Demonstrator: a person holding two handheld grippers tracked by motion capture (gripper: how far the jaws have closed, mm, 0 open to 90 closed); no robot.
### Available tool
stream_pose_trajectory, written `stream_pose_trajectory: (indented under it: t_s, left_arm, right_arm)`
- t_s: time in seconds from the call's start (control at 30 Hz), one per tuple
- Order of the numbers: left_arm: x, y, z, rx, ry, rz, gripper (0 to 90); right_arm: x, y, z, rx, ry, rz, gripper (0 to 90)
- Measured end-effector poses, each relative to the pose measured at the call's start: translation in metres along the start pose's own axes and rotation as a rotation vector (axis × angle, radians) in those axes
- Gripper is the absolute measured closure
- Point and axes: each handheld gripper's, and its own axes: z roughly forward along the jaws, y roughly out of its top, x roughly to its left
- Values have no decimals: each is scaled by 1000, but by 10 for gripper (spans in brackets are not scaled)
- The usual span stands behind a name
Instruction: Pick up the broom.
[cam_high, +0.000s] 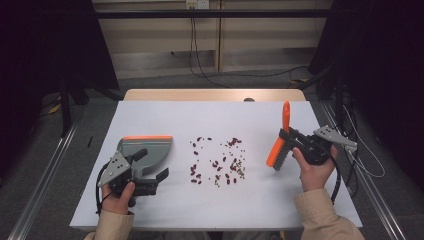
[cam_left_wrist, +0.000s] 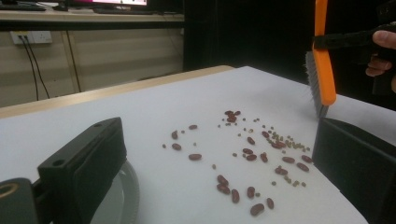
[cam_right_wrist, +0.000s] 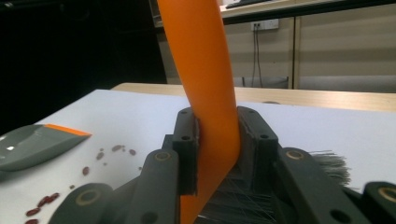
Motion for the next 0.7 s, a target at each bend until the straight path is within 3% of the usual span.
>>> stream_pose_trajectory:
  t_s: [0.4, 0.7]
  left_arm:
    - [-8, 13, 10, 2, -36, 20, 26]
    - [-29, 24, 37, 20, -106, 53, 25]
  right_arm:
    - [11, 9, 3, -41, 36, 10, 707]
    - [28, 17, 13, -59, 91, 9, 707]
